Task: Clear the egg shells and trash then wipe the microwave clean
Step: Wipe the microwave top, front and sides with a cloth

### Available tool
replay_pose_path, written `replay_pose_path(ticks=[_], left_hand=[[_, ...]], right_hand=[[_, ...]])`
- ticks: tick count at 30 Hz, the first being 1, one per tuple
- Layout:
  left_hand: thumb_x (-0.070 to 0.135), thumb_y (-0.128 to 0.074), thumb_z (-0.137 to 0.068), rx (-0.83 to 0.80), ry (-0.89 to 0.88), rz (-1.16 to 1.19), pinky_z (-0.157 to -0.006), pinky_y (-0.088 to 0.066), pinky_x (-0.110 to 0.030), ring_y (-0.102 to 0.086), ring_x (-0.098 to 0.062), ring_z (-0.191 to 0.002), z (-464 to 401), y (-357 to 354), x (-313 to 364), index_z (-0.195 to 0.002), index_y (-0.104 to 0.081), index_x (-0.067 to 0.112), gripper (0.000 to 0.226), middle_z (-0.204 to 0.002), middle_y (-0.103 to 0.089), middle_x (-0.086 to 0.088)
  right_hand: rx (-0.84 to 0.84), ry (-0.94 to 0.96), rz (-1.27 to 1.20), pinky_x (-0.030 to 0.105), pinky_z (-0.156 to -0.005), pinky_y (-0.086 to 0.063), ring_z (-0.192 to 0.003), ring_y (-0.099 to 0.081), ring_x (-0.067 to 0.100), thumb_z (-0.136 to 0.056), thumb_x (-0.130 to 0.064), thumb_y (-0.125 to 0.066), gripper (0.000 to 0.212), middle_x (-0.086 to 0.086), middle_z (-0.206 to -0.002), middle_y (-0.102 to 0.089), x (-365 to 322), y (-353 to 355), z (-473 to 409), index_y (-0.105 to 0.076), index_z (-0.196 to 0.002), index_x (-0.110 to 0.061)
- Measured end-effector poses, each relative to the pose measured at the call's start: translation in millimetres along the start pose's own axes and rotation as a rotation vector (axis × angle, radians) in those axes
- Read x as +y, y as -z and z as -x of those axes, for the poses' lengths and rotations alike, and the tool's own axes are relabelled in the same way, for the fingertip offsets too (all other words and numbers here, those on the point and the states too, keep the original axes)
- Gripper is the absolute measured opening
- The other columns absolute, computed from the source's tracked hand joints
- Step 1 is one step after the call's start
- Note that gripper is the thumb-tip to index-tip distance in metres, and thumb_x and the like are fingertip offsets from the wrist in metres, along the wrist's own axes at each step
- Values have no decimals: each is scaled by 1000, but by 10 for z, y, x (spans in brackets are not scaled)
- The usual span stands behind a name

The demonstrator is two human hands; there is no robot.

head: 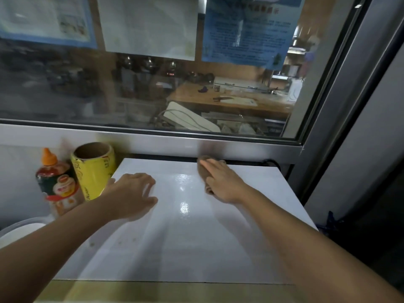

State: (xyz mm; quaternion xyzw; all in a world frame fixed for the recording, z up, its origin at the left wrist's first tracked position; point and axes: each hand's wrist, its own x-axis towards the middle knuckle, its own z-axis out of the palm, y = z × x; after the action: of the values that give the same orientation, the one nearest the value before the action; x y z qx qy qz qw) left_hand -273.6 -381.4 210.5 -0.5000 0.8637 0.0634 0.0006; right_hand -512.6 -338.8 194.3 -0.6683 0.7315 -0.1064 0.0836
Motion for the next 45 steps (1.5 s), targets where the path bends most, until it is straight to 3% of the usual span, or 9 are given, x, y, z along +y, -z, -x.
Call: replay_pose_path(ticks=[9,17,22,26,28,31,35,42,45], left_hand=[[55,-44,-89,2,-25,-39,-108,-28,-47,-37,-18,-131,-15,17,-13,-132,-42,33,49,-146,-37,10],[45,-49,-90,67,-22,-1,-110,-25,-49,-37,-20,-132,41,17,146,-133,-42,30,47,-145,-40,7],[45,-49,-91,77,-188,150,-112,-25,-50,-35,-17,-136,82,-98,588,-139,-35,34,51,-150,-33,11],[51,-44,-92,19,-259,62,-112,-23,-48,-27,-17,-140,66,-161,858,-140,-33,38,51,-153,-26,13],[54,-45,-90,18,-244,37,-110,-23,-46,-28,-16,-138,60,-165,904,-137,-34,39,51,-151,-28,15],[54,-45,-89,4,-219,30,-109,-25,-45,-32,-16,-136,51,-163,916,-135,-35,40,49,-148,-31,18],[55,-42,-87,-27,-185,43,-109,-25,-46,-29,-17,-137,67,-151,931,-135,-34,41,51,-149,-28,19],[39,-46,-94,29,-99,53,-115,-16,-48,-21,-12,-142,312,-193,766,-140,-32,34,49,-153,-25,15],[40,-44,-94,28,-73,77,-115,-12,-51,-16,-10,-143,393,-216,631,-141,-30,39,49,-153,-21,19]], right_hand=[[38,-338,88,34,-118,-4,-146,-4,20,-96,-18,-31,60,0,-159,-3,933,303,370,-7,-151,-19],[-41,-38,-7,15,-109,4,-145,3,9,-97,-6,-32,61,-13,-155,-3,635,225,992,-7,-149,-27],[-98,257,-52,20,-117,3,-144,9,1,-97,-21,-32,56,-19,-155,-1,572,175,1763,-5,-144,-37],[-132,205,-175,17,-111,-25,-137,-27,1,-96,-3,-35,66,-22,-153,-11,843,270,1713,-16,-145,-44],[-54,95,-268,21,-89,-47,-104,-53,9,-94,4,-33,67,-19,-146,-21,1039,352,1407,-24,-142,-41],[46,-30,-169,30,-111,-28,-117,-40,11,-94,2,-33,60,-3,-152,-23,1312,439,842,-24,-148,-22],[46,-13,-17,26,-116,-10,-145,-10,15,-95,-10,-33,59,-6,-158,-14,1196,365,552,-18,-149,-26],[-129,522,-132,24,-116,-11,-144,-10,5,-90,-16,-40,62,-17,-154,-19,444,91,1482,-22,-146,-36],[-198,478,-203,18,-110,-17,-138,-26,9,-89,-9,-42,64,-21,-148,-27,550,243,1275,-26,-144,-38]])
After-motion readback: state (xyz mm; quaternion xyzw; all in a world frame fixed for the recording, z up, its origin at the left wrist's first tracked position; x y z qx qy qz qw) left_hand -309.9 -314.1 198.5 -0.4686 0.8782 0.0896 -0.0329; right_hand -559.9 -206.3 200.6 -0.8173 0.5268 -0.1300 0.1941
